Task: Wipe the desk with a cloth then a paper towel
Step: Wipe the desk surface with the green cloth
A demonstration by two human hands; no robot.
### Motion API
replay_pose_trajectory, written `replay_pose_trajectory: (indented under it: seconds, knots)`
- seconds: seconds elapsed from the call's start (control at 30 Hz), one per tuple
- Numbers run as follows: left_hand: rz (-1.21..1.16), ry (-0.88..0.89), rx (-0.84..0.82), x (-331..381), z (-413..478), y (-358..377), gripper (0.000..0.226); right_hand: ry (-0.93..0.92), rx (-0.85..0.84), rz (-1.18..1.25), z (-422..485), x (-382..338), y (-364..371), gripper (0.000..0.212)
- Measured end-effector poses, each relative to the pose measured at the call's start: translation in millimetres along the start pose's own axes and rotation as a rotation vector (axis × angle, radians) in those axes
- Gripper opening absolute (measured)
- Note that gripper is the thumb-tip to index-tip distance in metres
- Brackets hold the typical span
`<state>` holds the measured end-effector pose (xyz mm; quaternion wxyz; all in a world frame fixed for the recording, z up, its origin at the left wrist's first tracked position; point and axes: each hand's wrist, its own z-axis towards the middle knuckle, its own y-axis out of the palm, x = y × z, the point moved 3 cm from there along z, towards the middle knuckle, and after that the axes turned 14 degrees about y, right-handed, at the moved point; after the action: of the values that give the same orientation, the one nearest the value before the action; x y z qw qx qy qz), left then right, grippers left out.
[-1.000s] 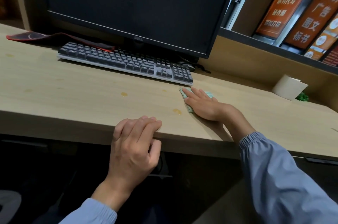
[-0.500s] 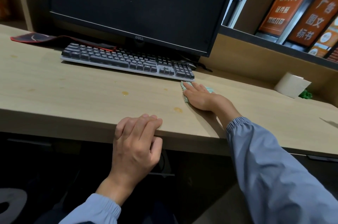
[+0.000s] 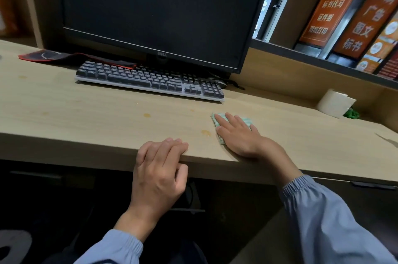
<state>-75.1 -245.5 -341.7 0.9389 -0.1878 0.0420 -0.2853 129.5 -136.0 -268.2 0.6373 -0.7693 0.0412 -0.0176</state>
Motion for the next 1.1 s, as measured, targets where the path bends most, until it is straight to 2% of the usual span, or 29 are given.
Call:
replay_pose_trajectory:
  seconds: [0.3,0.5,0.73,0.87,1.1]
  knots:
    - [-0.03,-0.015,-0.047,0,-2,-1,0.036,-0.028,0.057,-0.005,-63,5,14,0.054]
    - [-0.02,-0.008,-0.037,-1,-2,-1,0.036,0.015,0.283,0.041,-92,-4,29,0.057]
    - [0.007,0.021,0.003,-2,-3,3,0.035,0.048,0.383,0.044,-108,-14,38,0.063]
    - [0.032,0.026,0.033,-2,-3,8,0.034,0.078,0.416,0.076,-115,-21,46,0.065]
    - [0.051,0.04,0.04,-3,-4,9,0.032,-0.006,0.385,0.044,-121,-42,49,0.065]
